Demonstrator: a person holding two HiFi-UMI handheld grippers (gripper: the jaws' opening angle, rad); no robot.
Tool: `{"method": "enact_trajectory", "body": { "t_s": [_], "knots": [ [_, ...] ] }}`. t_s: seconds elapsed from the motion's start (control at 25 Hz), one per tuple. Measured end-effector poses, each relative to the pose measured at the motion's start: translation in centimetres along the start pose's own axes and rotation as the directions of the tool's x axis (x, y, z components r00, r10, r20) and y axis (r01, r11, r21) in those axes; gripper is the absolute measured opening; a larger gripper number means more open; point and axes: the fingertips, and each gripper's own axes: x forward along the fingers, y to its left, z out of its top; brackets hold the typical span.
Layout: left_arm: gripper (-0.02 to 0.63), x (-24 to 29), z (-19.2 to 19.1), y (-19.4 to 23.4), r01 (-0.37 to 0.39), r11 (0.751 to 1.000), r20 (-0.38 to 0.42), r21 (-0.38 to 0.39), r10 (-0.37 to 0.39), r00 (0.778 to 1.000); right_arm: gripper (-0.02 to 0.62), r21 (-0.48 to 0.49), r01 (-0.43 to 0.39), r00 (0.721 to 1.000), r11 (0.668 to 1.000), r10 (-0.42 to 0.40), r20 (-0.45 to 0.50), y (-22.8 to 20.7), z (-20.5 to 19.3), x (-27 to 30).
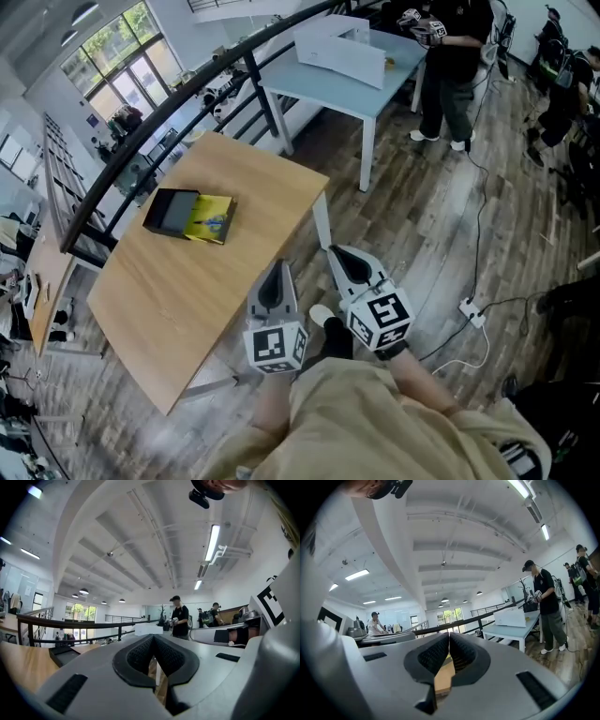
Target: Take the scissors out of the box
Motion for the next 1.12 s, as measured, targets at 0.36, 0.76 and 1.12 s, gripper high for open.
{"method": "enact_trajectory", "body": {
  "t_s": [0.36, 0.76, 1.12],
  "knots": [
    [0.003, 11.0, 0.1, 9.4, -0.117, 0.987, 0.020, -0.106, 0.120, 0.993, 0.012, -0.086, -0.131, 0.989, 0.988, 0.125, -0.074, -2.3, 1.4, 14.2],
    [0.002, 15.0, 0.9, 23.1, -0.327, 0.932, 0.052, -0.153, 0.338, 0.940, 0.012, -0.130, -0.366, 0.928, 0.921, 0.353, -0.118, 2.8, 1.7, 30.0],
    [0.002, 13.7, -0.4, 30.4, -0.412, 0.874, 0.072, -0.257, 0.443, 0.894, 0.012, -0.101, -0.585, 0.805, 0.805, 0.561, -0.191, 10.3, -1.6, 36.8]
  ]
}}
